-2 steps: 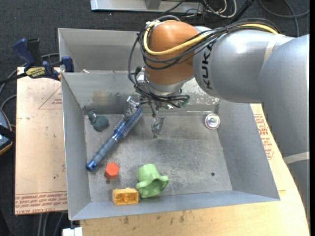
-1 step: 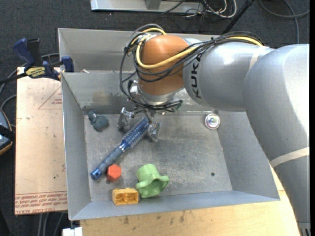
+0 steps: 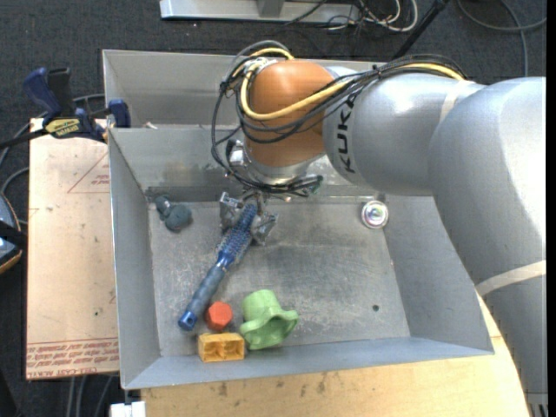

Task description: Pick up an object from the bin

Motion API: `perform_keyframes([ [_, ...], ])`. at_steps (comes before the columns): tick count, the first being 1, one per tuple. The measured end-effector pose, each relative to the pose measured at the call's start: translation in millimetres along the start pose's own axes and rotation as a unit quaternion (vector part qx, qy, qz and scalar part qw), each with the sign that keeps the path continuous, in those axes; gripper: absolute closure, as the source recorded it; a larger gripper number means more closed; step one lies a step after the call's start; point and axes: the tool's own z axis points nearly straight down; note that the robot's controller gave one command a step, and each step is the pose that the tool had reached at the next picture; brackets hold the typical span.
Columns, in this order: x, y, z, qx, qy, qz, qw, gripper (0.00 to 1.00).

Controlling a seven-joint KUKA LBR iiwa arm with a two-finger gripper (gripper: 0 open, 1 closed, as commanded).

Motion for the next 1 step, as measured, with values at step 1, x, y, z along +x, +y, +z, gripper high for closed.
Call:
perform_keyframes([
  [1, 7.0, 1.5, -110.3, -0.001, 0.0012, -0.025, 0.9997, 1.0],
])
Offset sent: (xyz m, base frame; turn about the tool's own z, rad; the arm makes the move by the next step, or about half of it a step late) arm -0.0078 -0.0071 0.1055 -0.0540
